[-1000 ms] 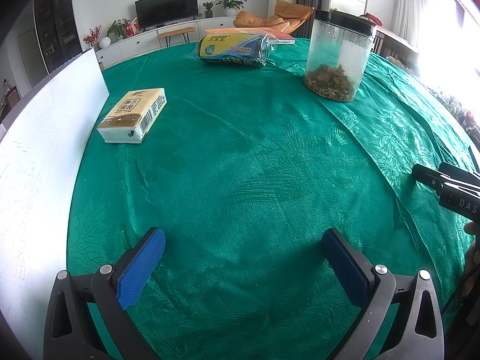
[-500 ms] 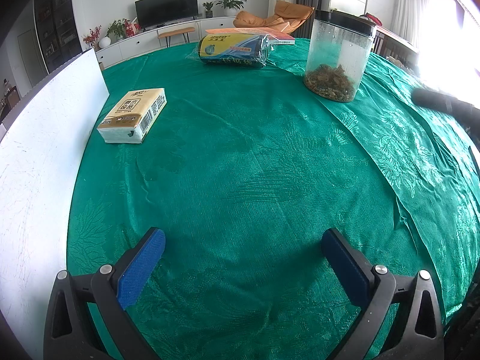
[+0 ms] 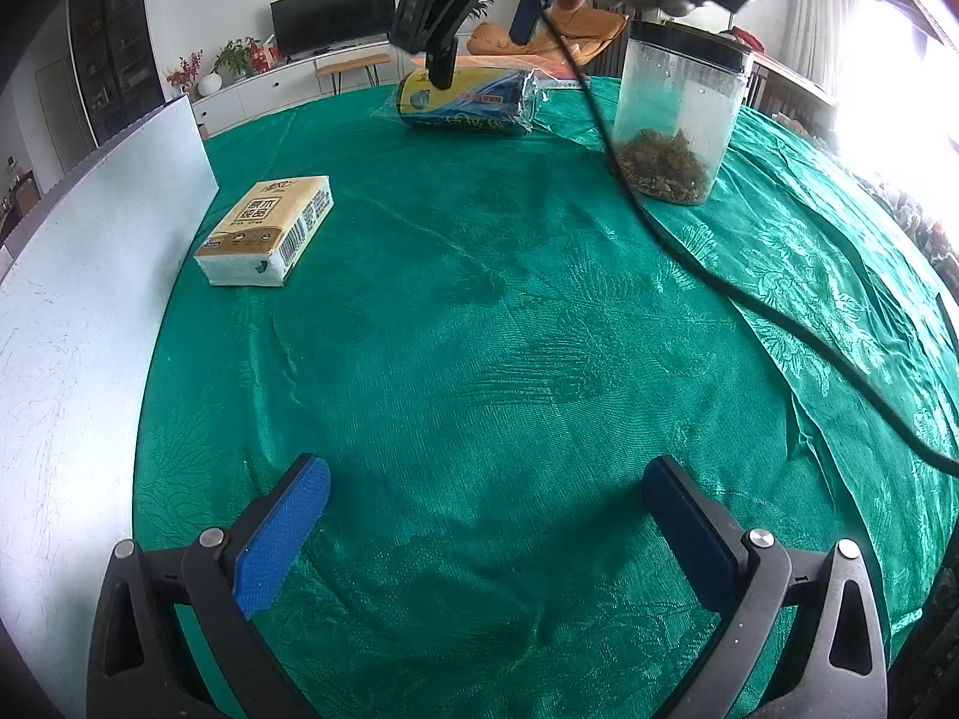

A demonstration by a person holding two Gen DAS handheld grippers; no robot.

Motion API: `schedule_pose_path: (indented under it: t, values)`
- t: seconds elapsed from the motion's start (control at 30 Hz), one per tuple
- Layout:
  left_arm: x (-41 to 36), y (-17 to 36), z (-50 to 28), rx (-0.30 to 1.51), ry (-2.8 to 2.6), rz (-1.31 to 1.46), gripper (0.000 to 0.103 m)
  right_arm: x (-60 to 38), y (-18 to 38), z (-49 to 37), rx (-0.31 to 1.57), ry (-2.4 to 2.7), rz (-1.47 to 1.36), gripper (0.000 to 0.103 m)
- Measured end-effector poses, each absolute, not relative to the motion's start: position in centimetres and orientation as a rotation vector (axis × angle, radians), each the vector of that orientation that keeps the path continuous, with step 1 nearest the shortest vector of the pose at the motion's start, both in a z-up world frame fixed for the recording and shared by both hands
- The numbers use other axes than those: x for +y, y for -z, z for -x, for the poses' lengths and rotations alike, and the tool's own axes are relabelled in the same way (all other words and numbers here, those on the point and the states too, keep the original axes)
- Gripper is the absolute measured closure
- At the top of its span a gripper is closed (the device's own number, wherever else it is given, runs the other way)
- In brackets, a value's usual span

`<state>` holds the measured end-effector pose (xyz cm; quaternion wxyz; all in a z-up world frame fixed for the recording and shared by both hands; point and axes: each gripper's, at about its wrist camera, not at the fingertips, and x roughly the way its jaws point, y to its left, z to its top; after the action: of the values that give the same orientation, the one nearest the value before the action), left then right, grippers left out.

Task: Organize soft objects
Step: 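Grasp the yellow KEWEIDI packet with the right tool and lift it, then grasp the tissue pack with the left tool while the right tool carries the yellow packet toward the box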

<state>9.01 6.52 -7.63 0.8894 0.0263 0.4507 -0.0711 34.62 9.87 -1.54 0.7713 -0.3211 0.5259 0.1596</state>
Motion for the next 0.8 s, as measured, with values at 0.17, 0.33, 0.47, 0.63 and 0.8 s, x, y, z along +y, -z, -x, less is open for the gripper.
schedule_pose_path:
  t: [0.17,0.33,0.47,0.63,0.8]
  values:
    - [6.6,7.6,-9.0,0.936,0.148,-0.054,0.000,11.0,5.7,-37.6,1.230,-0.269,0.732,0.021]
    - [6.6,7.6,-9.0,0.936,0.148,-0.054,0.000,10.3,4.5,-36.4,1.160,-0.302,0.671,0.047]
    - [6.6,7.6,-9.0,0.936,0.148,-0.054,0.000,9.5,-1.5,-33.1,1.039,-0.377,0.501,0.047]
    - [6.6,7.6,-9.0,0.936,0.148,-0.055,0.000,7.0,-9.8,-26.4,0.902,-0.475,0.359,0.047]
    - [6.6,7.6,-9.0,0.936,0.148,-0.054,0.000,-0.1,-14.3,-18.6,0.846,-0.496,0.230,0.047]
